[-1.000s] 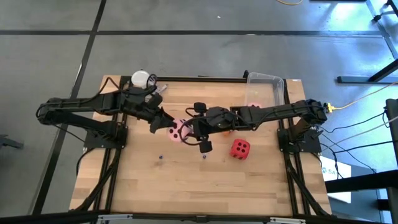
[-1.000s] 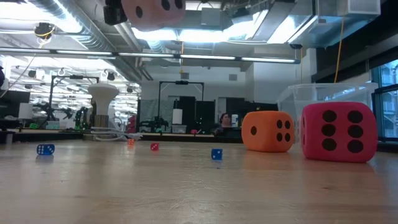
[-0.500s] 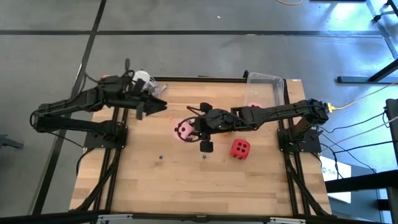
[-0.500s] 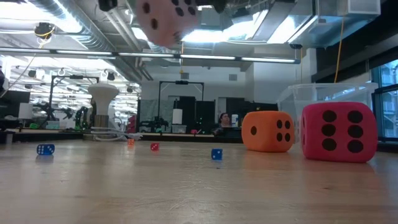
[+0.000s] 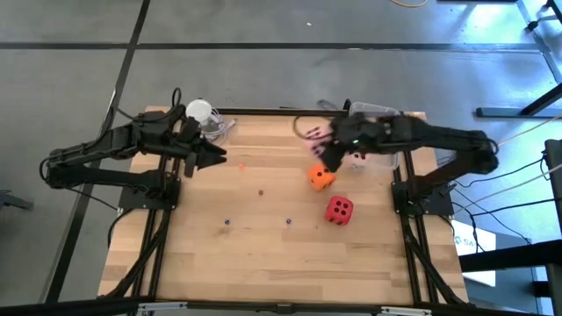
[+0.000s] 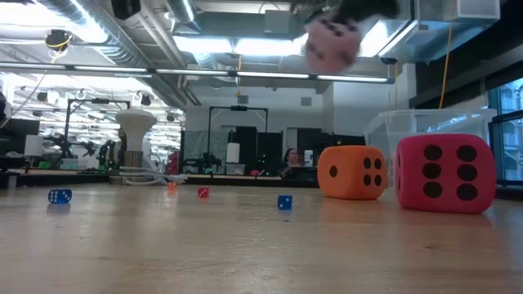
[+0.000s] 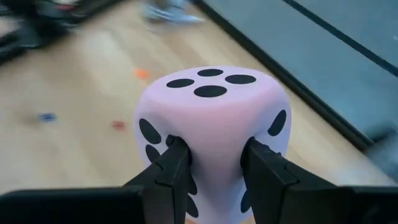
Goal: Pick & Place Dice
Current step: Put the large pink die into the container
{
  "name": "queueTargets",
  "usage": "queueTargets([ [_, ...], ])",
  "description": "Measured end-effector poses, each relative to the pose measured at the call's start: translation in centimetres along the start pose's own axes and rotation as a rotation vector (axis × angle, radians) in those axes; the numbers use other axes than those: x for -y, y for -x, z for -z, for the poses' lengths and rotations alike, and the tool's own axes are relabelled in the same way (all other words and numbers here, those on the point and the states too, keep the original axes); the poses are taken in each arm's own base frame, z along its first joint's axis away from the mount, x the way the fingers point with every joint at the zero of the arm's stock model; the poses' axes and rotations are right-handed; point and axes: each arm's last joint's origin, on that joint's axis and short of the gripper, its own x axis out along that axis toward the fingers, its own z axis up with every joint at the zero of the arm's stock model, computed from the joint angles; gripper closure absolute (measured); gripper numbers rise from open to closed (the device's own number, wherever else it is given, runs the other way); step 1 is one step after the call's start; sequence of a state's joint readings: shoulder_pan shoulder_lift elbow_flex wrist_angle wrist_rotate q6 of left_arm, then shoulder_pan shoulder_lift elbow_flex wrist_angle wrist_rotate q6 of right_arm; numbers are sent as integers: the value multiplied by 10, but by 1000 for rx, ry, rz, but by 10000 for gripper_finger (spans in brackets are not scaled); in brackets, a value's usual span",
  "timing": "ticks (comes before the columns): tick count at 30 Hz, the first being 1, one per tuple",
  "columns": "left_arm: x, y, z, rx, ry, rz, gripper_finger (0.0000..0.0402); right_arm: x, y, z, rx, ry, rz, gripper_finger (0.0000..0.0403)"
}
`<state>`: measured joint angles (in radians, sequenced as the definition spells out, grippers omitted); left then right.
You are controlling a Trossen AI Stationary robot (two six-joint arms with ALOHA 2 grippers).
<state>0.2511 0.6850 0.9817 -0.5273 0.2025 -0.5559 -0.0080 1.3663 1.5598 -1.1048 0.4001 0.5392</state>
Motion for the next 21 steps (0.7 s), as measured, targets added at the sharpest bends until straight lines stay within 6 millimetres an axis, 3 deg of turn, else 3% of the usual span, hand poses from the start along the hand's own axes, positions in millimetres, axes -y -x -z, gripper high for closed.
queueTargets([
  [5,0,0,0,-1,-21,2,233,44,20,11,-114,-152,149,287],
  [12,-1,0,2,-18,-18,-8,233,83,28,21,-248,-325,345,300],
  [16,-1,0,2,-23,-20,-11,233,100,16,22,-305,-373,378,304],
  [21,-1,0,3,-26,-28,-13,233,124,-16,33,-400,-414,412,305],
])
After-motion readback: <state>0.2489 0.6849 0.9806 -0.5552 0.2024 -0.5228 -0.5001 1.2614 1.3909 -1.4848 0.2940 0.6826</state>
